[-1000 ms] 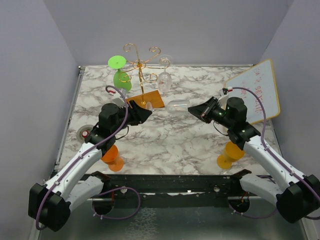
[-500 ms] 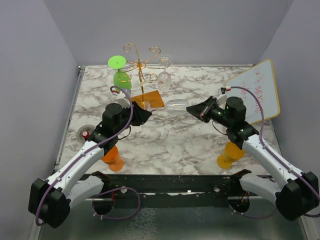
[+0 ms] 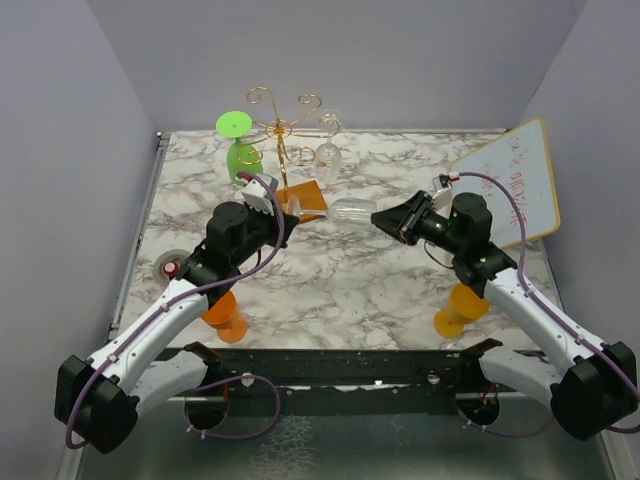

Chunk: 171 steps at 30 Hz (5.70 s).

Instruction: Place the wine glass upside down on the wine glass rack

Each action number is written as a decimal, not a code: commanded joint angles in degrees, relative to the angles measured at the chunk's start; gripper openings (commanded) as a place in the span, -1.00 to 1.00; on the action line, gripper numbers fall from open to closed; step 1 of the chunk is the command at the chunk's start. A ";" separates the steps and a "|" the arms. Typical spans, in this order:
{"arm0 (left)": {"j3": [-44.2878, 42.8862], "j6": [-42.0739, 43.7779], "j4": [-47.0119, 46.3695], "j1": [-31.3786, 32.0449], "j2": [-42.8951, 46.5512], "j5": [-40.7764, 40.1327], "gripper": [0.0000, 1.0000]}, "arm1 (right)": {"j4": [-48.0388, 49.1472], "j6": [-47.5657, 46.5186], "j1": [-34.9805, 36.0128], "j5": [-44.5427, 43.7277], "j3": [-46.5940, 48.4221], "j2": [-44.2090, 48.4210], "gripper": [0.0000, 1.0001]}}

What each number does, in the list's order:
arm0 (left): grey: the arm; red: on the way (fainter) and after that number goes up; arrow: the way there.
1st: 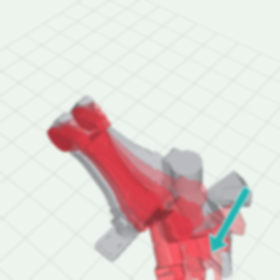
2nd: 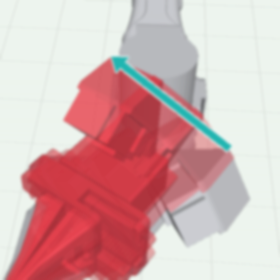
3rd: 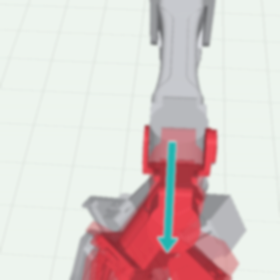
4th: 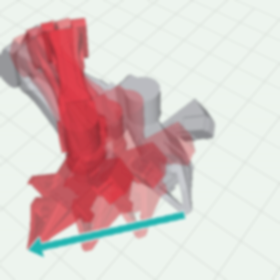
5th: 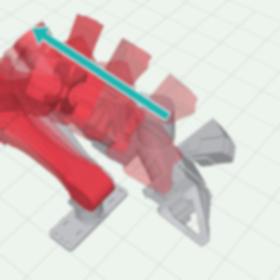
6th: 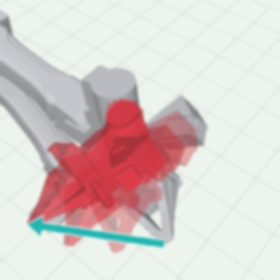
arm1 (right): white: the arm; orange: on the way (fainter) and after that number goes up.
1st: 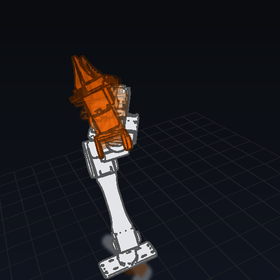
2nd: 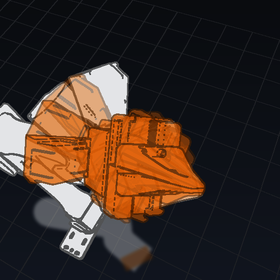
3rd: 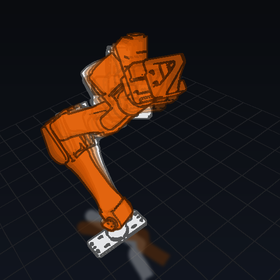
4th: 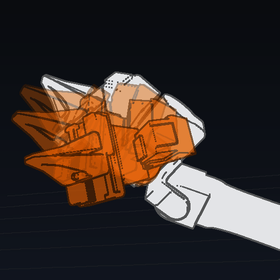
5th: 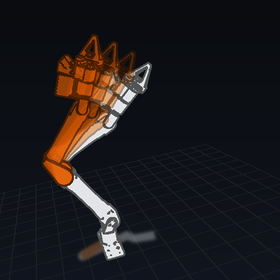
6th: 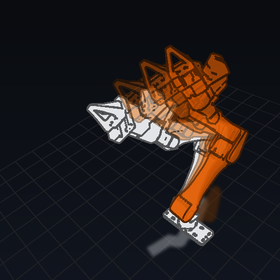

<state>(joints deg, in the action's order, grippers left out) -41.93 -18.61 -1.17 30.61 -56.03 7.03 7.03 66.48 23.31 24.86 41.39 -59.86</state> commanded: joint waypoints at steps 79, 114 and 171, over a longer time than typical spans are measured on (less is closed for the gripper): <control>-6.50 53.22 18.50 10.86 11.28 4.41 -1.00 | -32.85 -63.48 20.11 20.96 34.10 -29.76 -0.46; -12.22 10.34 15.37 10.83 31.22 -21.25 0.98 | 12.29 -47.06 20.02 -29.03 15.46 -10.34 -0.99; -24.30 -13.83 27.58 10.82 17.18 -32.46 0.98 | 28.71 -63.73 19.15 -7.45 31.51 -38.36 -0.99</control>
<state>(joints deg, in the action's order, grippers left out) -65.89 -32.97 26.24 41.39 -38.92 -24.88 32.88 3.79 42.74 12.80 71.94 -97.91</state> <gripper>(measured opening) 0.987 0.046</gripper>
